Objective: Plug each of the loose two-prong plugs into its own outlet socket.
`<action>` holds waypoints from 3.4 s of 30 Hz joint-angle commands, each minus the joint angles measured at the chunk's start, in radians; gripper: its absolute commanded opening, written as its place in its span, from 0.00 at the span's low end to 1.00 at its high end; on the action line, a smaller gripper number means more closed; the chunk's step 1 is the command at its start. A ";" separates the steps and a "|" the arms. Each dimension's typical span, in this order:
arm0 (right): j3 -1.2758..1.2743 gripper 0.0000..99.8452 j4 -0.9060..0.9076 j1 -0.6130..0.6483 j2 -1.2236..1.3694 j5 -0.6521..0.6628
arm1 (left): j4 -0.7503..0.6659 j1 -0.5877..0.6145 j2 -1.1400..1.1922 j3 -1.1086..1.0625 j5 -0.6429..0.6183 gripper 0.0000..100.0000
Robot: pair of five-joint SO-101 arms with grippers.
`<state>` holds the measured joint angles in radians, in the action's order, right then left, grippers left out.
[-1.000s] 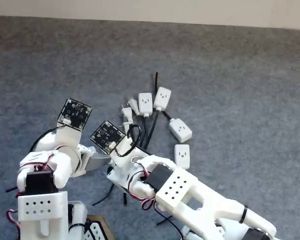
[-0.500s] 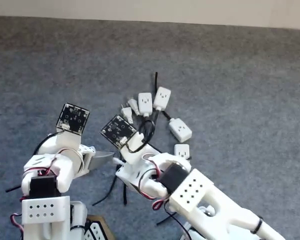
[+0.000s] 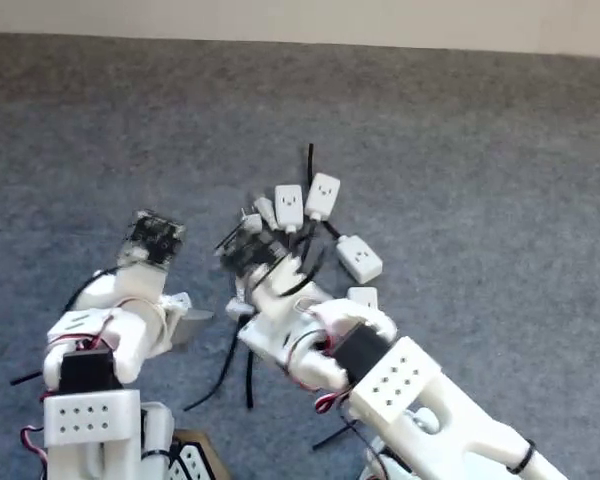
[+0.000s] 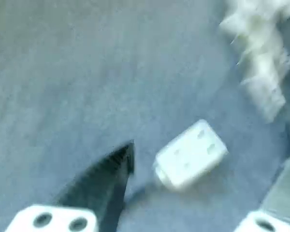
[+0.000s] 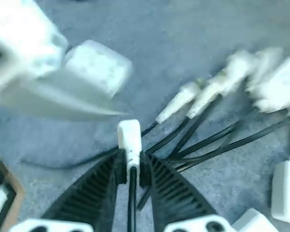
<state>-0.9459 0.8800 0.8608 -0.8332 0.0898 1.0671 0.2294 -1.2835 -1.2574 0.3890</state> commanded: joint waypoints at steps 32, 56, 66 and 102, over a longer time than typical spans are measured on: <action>1.488 0.01 0.657 0.081 1.196 -0.163 | 0.482 0.921 2.106 2.402 0.000 0.43; 1.982 0.01 0.885 0.117 1.578 -0.379 | 0.592 0.997 2.476 2.905 0.002 0.43; 1.882 0.00 0.885 0.097 1.382 -0.436 | 0.609 0.997 2.474 2.905 0.034 0.40; 1.684 0.00 0.885 0.177 1.326 -0.796 | 0.646 0.980 2.479 2.905 0.086 0.40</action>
<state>0.6851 1.7162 1.0311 0.5646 -0.6974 1.7054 1.2206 1.2098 1.6011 0.4703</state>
